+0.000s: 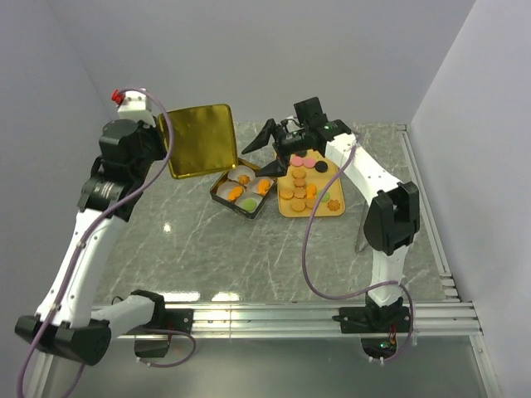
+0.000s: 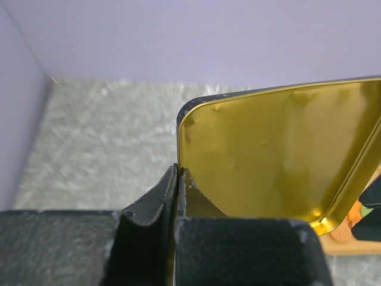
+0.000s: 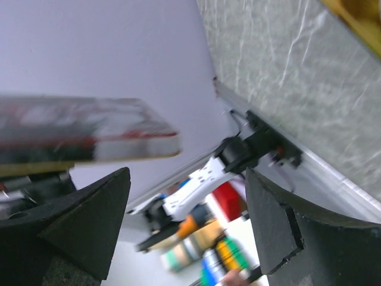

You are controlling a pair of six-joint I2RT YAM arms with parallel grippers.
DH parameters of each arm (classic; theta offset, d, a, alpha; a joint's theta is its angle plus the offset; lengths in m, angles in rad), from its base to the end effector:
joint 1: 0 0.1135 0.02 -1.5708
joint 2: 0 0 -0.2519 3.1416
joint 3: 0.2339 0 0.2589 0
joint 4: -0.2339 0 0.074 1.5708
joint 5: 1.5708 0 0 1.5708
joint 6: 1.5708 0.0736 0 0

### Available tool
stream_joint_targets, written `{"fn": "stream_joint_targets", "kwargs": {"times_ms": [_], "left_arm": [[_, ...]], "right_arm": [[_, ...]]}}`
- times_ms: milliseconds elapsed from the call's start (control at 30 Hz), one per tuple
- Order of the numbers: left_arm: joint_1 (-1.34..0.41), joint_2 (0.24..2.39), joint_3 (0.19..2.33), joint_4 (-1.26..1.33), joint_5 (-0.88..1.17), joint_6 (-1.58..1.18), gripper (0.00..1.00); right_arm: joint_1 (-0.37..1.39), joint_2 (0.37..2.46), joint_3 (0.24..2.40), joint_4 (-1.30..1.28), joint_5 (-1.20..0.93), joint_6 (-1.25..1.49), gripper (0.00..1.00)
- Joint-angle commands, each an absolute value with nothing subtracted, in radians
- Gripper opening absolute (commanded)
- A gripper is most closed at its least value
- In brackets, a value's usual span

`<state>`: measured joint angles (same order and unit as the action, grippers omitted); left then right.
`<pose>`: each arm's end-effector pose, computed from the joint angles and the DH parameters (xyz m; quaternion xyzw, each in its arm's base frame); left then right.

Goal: Pack the cookies

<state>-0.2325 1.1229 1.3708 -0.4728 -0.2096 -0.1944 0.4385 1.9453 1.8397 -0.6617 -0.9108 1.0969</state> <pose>0.2786 -0.0502 0.4280 -0.0504 0.7788 -0.0514 0.6231 0.3870 0.2457 0.2984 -0.1045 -0.8378 -0.5351 0.0284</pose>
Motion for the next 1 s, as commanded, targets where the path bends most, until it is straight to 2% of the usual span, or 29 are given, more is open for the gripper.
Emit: {"fn": "stream_joint_targets", "kwargs": {"times_ms": [0, 233, 467, 733, 967], "left_arm": [[-0.252, 1.014, 1.350, -0.311, -0.293, -0.103, 0.01], [-0.316, 0.936, 1.299, -0.318, -0.356, -0.020, 0.01], [-0.457, 0.890, 1.278, -0.321, -0.463, 0.041, 0.01], [-0.673, 0.913, 1.233, -0.287, -0.702, 0.144, 0.01], [-0.853, 0.978, 1.186, -0.112, -0.923, 0.268, 0.01]], "right_arm": [[0.431, 1.939, 1.864, -0.650, -1.011, 1.241, 0.84], [0.436, 1.985, 1.870, -0.704, -1.052, 1.292, 0.84], [0.443, 2.091, 2.059, -0.949, -1.104, 1.183, 0.85], [0.454, 1.996, 1.947, -0.882, -1.143, 1.246, 0.86], [0.462, 1.950, 1.924, -0.950, -1.180, 1.207, 0.88]]}}
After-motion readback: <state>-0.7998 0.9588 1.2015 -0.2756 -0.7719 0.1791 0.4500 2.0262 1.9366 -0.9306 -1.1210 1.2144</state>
